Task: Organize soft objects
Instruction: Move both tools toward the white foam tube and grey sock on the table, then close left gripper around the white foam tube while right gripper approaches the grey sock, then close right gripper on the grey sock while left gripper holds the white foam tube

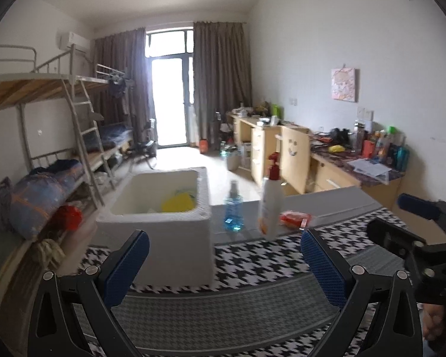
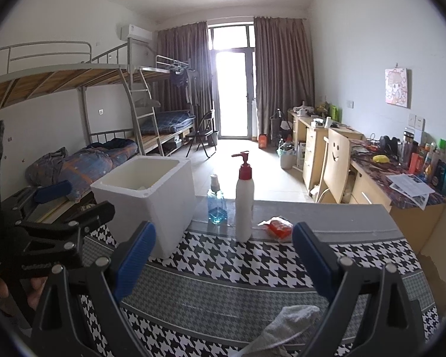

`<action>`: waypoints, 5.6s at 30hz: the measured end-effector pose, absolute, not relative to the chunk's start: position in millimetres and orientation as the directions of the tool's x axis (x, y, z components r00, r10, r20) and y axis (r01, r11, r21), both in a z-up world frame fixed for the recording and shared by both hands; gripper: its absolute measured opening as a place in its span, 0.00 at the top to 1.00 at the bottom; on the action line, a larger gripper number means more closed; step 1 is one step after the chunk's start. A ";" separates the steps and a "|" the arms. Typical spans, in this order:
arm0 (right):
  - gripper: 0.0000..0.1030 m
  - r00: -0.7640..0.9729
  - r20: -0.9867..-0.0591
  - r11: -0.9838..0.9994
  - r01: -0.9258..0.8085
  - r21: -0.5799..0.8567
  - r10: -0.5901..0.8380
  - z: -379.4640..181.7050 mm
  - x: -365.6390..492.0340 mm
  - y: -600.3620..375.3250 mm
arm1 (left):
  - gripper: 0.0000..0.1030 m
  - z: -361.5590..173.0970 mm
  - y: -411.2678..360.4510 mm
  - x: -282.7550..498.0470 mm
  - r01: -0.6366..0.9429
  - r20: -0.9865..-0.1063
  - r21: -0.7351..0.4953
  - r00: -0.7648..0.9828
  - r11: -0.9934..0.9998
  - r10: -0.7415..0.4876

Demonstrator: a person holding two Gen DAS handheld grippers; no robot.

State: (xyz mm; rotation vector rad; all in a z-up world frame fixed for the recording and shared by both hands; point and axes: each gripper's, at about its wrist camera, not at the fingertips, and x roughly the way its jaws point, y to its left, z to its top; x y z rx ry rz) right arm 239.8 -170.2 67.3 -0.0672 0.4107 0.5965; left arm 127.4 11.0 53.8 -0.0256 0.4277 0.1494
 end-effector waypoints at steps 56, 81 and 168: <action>0.08 0.806 -0.464 0.922 -0.379 0.071 0.367 -5.5 216.2 -233.5 | 0.01 -18.5 -42.1 110.1 0.060 -0.465 -0.051 0.882 0.997 -0.077; 0.08 0.768 -0.549 0.940 -0.321 0.116 0.330 -44.6 225.8 -262.0 | 0.01 -71.2 -87.2 137.9 0.199 -0.662 -0.025 0.731 0.980 -0.165; 0.40 0.606 -0.707 0.905 -0.410 0.115 0.364 -82.2 242.0 -238.8 | 0.78 -98.1 -87.3 151.7 0.304 -0.756 -0.032 0.615 0.952 -0.222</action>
